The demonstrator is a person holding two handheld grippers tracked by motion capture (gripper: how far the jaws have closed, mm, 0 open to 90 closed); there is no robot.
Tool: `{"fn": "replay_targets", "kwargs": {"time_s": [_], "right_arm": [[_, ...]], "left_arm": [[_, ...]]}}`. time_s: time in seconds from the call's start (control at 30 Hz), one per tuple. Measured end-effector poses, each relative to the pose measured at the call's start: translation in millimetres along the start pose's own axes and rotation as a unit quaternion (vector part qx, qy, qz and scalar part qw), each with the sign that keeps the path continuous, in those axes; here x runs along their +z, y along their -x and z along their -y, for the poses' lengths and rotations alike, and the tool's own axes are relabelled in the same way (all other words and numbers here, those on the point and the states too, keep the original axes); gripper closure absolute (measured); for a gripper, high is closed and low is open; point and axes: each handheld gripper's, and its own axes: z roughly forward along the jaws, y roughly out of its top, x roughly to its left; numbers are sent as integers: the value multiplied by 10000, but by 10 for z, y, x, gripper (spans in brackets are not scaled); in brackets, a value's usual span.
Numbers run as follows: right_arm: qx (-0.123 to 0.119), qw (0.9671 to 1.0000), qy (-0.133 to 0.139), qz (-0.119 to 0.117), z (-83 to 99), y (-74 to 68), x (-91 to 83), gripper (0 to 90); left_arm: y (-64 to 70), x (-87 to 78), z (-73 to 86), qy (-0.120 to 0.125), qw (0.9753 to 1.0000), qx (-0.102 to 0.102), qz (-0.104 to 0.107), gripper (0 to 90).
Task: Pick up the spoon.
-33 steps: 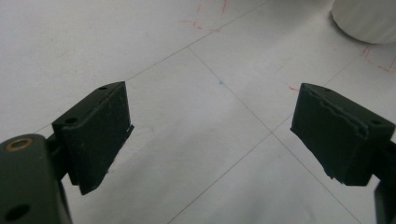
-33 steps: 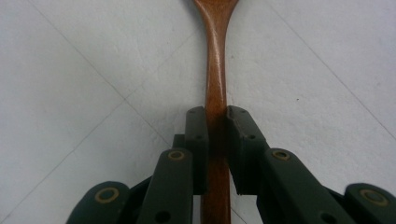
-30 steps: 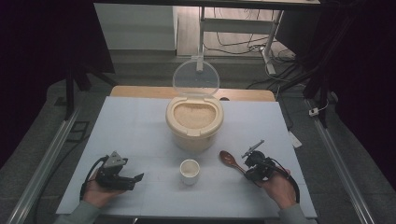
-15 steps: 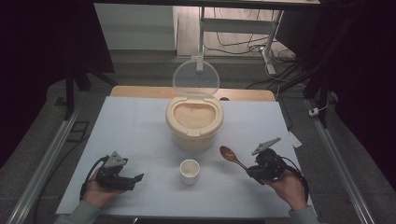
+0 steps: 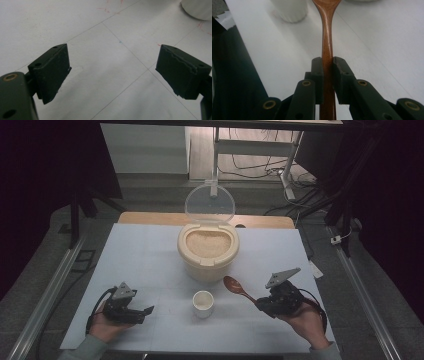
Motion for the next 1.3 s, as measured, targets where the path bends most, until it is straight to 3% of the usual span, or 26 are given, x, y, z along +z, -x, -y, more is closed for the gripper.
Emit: {"fn": "replay_targets", "kwargs": {"time_s": [0.43, 0.77, 1.07, 1.3], "right_arm": [[-584, 9980, 22, -226, -305, -232, 93, 789], [-1049, 9937, -52, -379, -636, -355, 331, 789], [-1237, 9914, -143, -412, -688, -424, 481, 789], [-1270, 9911, -151, -370, -690, -427, 476, 788]], "left_arm": [[-2, 0, -4, -5, 10000, -12, 6, 118], [-1, 3, -3, -8, 10000, -15, 22, 118], [3, 7, -3, -22, 10000, -20, 30, 119], [31, -11, -35, 10, 10000, 45, -20, 119]]}}
